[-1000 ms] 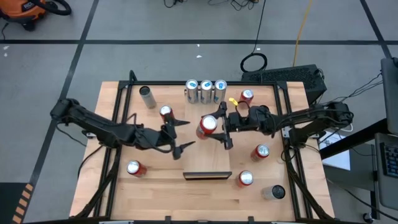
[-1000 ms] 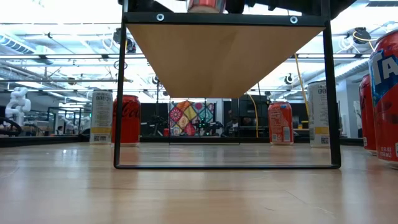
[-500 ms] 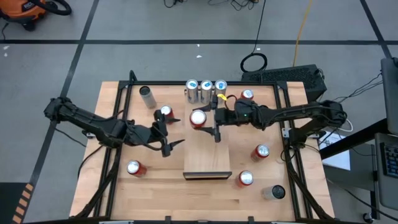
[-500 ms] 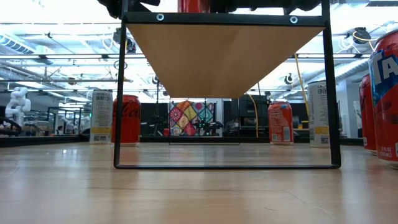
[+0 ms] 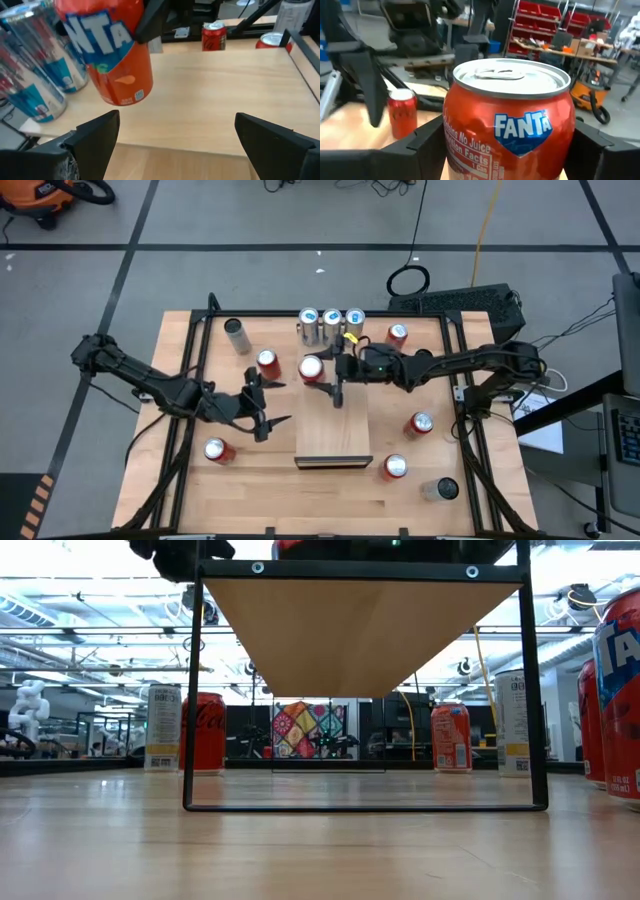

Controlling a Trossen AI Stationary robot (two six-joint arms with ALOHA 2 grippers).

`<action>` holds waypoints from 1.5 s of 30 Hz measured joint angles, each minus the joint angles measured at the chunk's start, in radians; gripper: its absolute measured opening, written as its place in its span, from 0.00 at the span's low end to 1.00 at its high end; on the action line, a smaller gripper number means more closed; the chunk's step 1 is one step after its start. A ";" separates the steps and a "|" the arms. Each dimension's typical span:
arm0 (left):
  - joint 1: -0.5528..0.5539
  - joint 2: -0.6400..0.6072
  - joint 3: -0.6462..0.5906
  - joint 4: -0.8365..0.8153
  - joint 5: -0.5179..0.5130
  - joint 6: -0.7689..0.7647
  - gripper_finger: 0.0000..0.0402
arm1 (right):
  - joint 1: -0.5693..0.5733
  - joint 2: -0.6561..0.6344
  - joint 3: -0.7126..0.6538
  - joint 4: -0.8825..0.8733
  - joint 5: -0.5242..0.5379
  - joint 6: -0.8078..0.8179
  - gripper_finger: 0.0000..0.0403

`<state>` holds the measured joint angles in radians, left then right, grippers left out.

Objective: Place canned beverage on shelf
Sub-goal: Put the middle red soda can on the shelf

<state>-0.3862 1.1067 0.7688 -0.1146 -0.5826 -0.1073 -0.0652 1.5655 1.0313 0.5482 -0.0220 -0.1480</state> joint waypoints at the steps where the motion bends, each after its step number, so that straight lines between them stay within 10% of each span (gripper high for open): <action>1: -0.004 -0.002 -0.004 0.000 -0.003 -0.006 0.97 | -0.001 0.008 0.000 0.006 0.000 0.000 0.69; 45: -0.010 -0.004 -0.006 0.028 -0.015 -0.016 0.97 | -0.033 0.073 0.000 0.008 0.022 0.025 0.84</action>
<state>-0.3962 1.1027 0.7628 -0.0870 -0.5972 -0.1234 -0.0982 1.6388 1.0317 0.5565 -0.0002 -0.1235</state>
